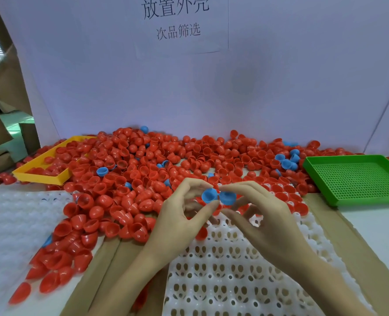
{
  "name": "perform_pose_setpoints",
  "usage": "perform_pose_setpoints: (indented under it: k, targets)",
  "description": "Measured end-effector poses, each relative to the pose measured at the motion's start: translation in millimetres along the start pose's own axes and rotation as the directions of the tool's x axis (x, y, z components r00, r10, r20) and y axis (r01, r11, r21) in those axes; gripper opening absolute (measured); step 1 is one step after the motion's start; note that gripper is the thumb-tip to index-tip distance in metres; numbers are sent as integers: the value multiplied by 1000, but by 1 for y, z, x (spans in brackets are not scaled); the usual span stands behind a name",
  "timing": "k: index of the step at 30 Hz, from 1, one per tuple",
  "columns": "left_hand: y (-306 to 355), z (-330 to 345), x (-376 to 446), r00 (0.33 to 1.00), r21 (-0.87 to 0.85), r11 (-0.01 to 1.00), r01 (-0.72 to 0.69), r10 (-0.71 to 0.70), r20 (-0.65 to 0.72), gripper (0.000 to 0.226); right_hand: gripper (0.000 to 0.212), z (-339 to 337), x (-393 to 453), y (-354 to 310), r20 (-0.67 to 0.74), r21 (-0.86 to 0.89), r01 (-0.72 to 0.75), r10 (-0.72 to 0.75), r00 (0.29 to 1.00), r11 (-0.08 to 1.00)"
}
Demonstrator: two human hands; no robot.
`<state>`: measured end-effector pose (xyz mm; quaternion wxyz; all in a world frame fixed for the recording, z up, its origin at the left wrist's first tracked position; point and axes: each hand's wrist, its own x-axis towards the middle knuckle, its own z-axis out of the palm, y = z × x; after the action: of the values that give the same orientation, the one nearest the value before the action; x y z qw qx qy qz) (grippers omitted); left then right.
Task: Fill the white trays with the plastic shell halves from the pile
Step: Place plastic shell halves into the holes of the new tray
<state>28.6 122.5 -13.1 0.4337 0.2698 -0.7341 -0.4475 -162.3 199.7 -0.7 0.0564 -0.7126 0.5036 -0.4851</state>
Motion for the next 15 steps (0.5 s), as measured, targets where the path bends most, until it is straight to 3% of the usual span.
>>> perform_pose_setpoints:
  k: [6,10,15]
  targets:
    - [1,4,-1,998,106,993,-49,51,-21,46,20,0,-1,1,-35,122,-173,179,983,977]
    - [3,4,-2,996,109,991,-79,82,-28,34,20,-2,-1,-1,11,201,-215,217,976,956]
    - [2,6,-3,999,146,989,-23,29,-36,21,38,-3,-1,-6,31,227,-240,239,970,944]
